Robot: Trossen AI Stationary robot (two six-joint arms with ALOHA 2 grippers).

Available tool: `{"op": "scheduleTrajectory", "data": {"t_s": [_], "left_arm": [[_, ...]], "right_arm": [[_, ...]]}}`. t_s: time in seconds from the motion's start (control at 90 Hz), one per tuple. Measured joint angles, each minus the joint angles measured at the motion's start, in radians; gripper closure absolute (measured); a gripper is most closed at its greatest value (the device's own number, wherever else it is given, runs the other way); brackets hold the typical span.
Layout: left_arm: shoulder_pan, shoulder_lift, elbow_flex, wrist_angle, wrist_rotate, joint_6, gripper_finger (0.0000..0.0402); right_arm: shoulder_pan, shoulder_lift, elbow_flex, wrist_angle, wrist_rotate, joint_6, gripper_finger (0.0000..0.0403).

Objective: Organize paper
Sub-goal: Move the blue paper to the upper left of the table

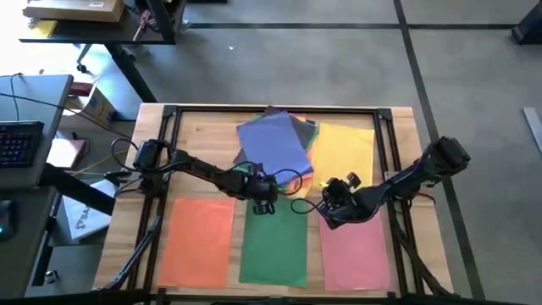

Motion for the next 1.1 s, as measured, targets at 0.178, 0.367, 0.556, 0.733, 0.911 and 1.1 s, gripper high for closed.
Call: {"op": "scheduleTrajectory", "data": {"t_s": [0.178,0.367,0.556,0.733,0.911,1.1], "left_arm": [[-0.008,-0.011,0.001,-0.034,-0.044,0.048,0.0256],[-0.012,-0.004,-0.002,-0.101,-0.063,0.032,0.0240],[0.022,0.000,-0.029,-0.080,0.027,0.003,0.0300],[0.024,-0.007,-0.027,-0.085,0.048,0.013,0.0389],[0.019,-0.042,0.006,-0.114,-0.009,0.030,0.0389],[0.018,-0.106,0.032,-0.161,-0.021,0.032,0.0400]], "right_arm": [[0.000,0.000,0.000,-0.002,0.003,0.000,0.0295],[0.000,0.000,0.000,-0.002,0.015,0.000,0.0295],[0.000,0.000,0.000,-0.001,0.017,0.000,0.0295],[0.000,0.000,0.000,0.001,0.017,0.000,0.0295],[0.000,0.000,0.000,0.001,0.017,0.000,0.0295],[0.000,0.000,0.000,0.001,0.017,0.000,0.0295]]}}
